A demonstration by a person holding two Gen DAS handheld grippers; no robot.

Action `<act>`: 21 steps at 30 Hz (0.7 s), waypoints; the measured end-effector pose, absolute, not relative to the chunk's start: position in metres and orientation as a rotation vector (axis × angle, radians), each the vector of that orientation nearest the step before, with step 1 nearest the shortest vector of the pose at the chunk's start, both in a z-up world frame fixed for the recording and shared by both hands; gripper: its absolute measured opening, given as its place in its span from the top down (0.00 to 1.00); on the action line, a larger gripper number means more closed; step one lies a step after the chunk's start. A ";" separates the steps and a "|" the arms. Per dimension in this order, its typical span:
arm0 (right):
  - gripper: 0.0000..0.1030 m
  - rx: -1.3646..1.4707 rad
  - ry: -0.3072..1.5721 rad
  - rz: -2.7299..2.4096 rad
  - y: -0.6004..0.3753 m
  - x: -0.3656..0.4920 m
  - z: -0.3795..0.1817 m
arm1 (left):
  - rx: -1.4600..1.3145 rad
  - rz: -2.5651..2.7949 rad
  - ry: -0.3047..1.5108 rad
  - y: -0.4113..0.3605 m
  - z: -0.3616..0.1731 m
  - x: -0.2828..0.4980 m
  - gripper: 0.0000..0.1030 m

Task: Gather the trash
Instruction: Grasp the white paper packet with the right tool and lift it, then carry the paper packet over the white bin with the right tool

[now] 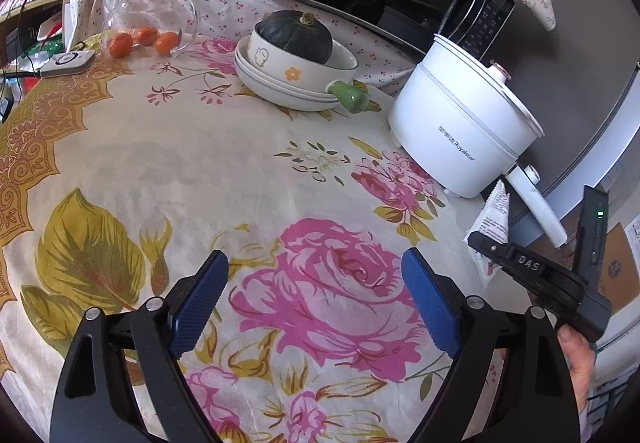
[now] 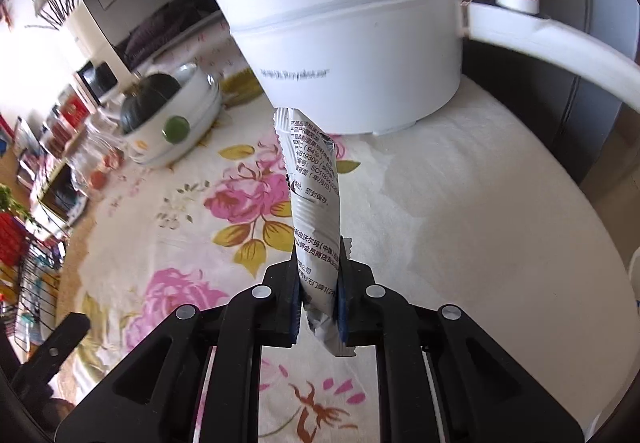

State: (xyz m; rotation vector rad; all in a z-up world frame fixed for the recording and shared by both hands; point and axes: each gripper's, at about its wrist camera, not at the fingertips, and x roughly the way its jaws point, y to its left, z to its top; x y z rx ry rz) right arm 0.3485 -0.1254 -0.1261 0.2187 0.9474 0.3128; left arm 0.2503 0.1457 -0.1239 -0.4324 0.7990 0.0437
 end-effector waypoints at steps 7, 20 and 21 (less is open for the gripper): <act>0.88 0.238 0.876 0.277 -0.161 0.331 -0.100 | -0.445 0.015 0.788 0.135 -0.117 0.250 0.17; 0.88 0.272 0.792 0.128 -0.249 0.299 -0.068 | -0.402 -0.071 0.786 0.082 -0.105 0.252 0.17; 0.88 0.273 0.787 0.108 -0.258 0.296 -0.066 | -0.399 -0.079 0.786 0.077 -0.104 0.253 0.17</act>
